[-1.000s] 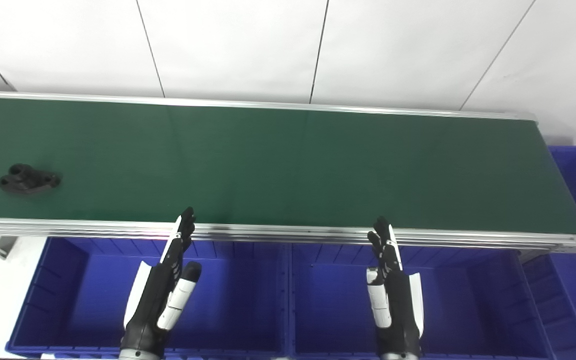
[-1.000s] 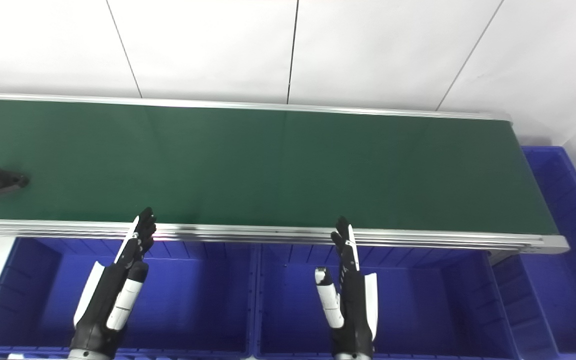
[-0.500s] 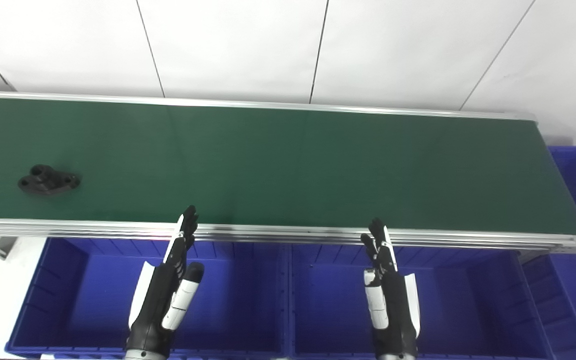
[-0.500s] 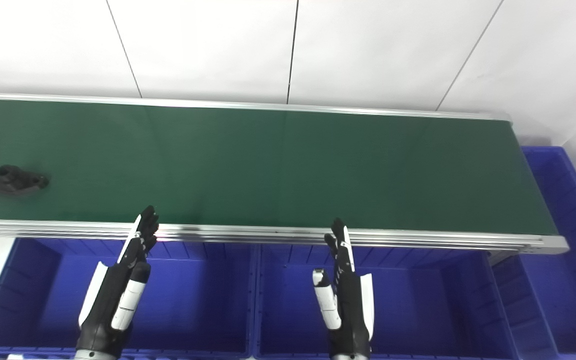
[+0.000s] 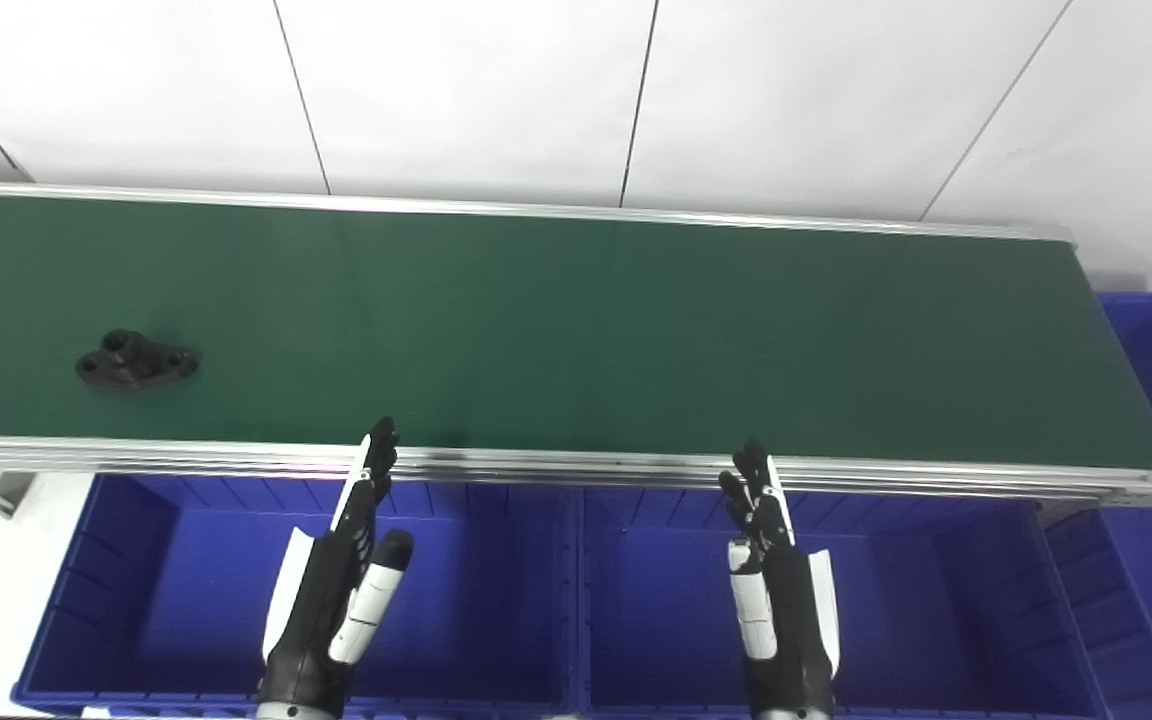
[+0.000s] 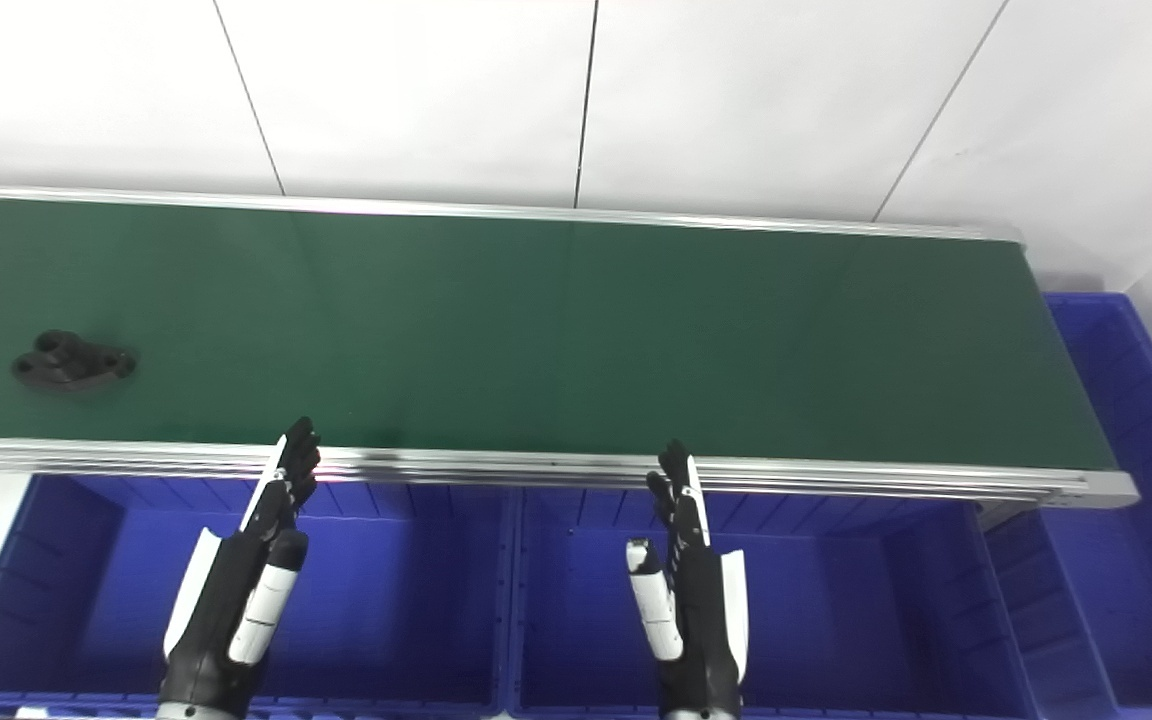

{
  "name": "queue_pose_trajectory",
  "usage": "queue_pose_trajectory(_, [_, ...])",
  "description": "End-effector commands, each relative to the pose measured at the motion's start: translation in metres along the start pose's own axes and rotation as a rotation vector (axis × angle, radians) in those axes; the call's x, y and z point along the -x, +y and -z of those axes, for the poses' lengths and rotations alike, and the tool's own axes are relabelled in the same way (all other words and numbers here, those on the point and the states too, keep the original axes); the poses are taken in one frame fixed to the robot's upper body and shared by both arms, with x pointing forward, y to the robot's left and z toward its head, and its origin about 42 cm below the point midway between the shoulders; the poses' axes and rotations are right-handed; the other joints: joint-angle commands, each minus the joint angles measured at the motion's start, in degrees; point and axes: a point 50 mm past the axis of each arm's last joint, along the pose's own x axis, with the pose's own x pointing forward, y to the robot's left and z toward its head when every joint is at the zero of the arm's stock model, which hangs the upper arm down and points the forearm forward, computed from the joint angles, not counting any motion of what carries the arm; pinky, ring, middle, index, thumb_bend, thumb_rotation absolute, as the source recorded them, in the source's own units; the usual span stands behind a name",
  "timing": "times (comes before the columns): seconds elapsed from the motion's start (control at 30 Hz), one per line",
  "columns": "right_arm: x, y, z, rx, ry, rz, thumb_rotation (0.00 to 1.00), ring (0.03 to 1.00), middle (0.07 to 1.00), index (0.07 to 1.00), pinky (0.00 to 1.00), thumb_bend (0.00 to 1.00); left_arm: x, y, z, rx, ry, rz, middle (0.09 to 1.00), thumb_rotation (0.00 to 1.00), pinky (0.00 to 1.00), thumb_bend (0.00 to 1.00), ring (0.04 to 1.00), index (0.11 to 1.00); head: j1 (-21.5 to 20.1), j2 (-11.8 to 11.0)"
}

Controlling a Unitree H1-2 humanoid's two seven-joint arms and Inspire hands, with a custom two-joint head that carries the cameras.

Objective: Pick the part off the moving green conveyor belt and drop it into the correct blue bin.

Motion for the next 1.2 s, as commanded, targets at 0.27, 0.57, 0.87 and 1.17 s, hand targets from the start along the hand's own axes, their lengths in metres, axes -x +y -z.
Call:
queue_pose_trajectory(0.27, [0.004,-0.021,0.010,-0.010,-0.070,-0.019,1.00,0.952,0.991,1.000,0.95,0.84,0.001,-0.020,0.002,-0.014,-0.053,0.000,1.000,1.00,0.99,0.66,0.987,1.000,7.32,-5.46])
queue_pose_trajectory(0.57, [0.003,-0.032,0.023,0.007,-0.083,-0.014,1.00,0.924,0.982,1.000,0.89,0.79,-0.001,-0.032,0.007,-0.001,-0.044,0.014,1.000,0.96,0.97,0.63,0.983,1.000,10.20,-9.27])
queue_pose_trajectory(0.87, [-0.001,-0.040,0.032,0.018,-0.079,0.000,1.00,0.929,0.980,1.000,0.90,0.78,-0.005,-0.044,0.013,0.025,-0.051,0.014,1.000,0.90,0.93,0.58,0.963,1.000,13.42,-12.48])
queue_pose_trajectory(1.17, [-0.003,-0.045,0.041,-0.003,-0.087,-0.003,1.00,0.941,0.988,1.000,0.94,0.73,-0.007,-0.052,0.018,0.044,-0.039,0.006,1.000,0.87,0.91,0.66,0.956,1.000,15.82,-15.51])
